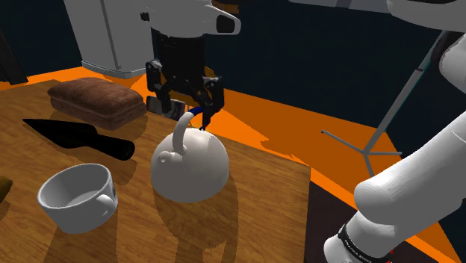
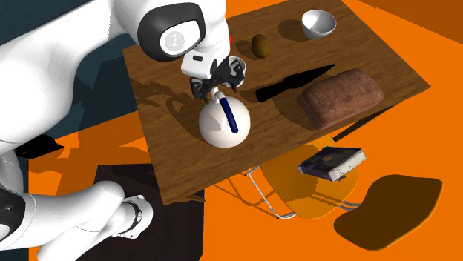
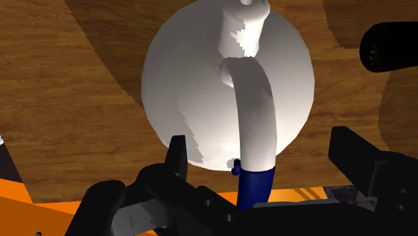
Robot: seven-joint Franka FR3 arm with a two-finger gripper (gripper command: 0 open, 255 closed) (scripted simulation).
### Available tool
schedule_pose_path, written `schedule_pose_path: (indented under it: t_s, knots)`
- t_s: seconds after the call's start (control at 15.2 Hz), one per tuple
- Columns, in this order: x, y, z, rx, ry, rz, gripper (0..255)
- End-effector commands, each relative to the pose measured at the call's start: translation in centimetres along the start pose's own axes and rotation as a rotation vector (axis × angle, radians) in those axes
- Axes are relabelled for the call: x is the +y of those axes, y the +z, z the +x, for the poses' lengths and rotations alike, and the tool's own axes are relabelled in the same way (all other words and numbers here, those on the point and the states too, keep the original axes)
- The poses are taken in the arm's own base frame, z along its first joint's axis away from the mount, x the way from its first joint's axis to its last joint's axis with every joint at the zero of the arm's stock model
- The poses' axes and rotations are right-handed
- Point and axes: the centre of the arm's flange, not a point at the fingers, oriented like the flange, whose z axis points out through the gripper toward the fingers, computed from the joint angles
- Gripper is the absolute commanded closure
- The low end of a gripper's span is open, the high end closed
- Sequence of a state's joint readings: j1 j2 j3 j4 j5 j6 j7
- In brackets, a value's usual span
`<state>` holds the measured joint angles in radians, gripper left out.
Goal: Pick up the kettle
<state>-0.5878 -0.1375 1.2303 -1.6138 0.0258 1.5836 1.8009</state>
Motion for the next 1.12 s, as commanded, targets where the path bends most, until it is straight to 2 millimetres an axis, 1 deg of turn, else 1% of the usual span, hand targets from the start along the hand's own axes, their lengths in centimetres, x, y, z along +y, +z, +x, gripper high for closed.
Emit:
schedule_pose_path:
  t_s: [0.0, 0.59, 1.06]
  knots:
    - [0.1, 0.2, 0.0, -0.001, 0.0, 0.001, 255]
    - [0.0, 0.3, 0.0, 0.0, 0.0, 0.0, 255]
    - [-0.1, -3.4, 0.4, 0.0, 0.0, 0.0, 255]
